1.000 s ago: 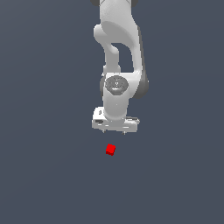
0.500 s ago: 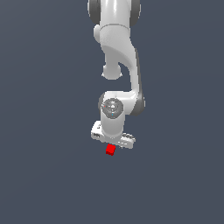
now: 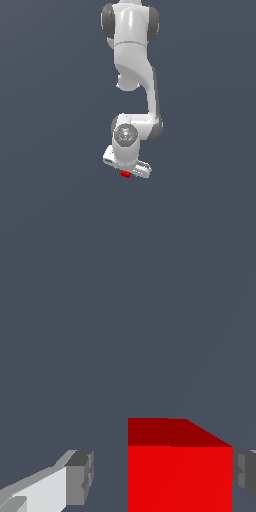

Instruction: Pick up the red cube and move it to a goal position.

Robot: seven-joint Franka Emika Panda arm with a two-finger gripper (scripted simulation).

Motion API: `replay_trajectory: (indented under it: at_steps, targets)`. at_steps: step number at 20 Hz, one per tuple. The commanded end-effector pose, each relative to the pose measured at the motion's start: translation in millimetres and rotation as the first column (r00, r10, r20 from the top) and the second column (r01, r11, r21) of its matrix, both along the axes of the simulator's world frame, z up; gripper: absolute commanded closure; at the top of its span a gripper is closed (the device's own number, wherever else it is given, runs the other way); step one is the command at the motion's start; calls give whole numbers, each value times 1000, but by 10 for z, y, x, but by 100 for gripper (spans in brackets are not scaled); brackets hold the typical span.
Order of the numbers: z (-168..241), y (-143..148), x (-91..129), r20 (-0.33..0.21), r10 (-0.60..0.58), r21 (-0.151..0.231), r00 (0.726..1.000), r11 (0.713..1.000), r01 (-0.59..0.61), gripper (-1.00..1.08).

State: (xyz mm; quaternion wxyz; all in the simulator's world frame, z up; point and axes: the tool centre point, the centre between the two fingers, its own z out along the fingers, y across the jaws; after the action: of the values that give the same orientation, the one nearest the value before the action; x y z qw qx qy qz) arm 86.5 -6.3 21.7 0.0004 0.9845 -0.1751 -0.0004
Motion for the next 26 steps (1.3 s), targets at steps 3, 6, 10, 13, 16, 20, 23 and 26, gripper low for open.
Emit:
replay_trajectory:
  at_steps: [3,6,10,13,16,20,23,26]
  targets:
    - [-19,-10,24,1,-8,1,1000,1000,8,-92]
    - [-17,-8,23,1,-7,1,1000,1000,7,108]
    - [-17,-8,23,1,-7,1,1000,1000,7,108]
    - [-17,-8,23,1,-7,1,1000,1000,7,108]
    - [-13,-8,22,1,-7,1,1000,1000,7,108]
    - [47,-8,12,1,-7,1,1000,1000,7,108]
    - [147,-9,-5,1,-7,1,1000,1000,7,108]
    - [296,-10,-30,1,-7,1,1000,1000,7,108]
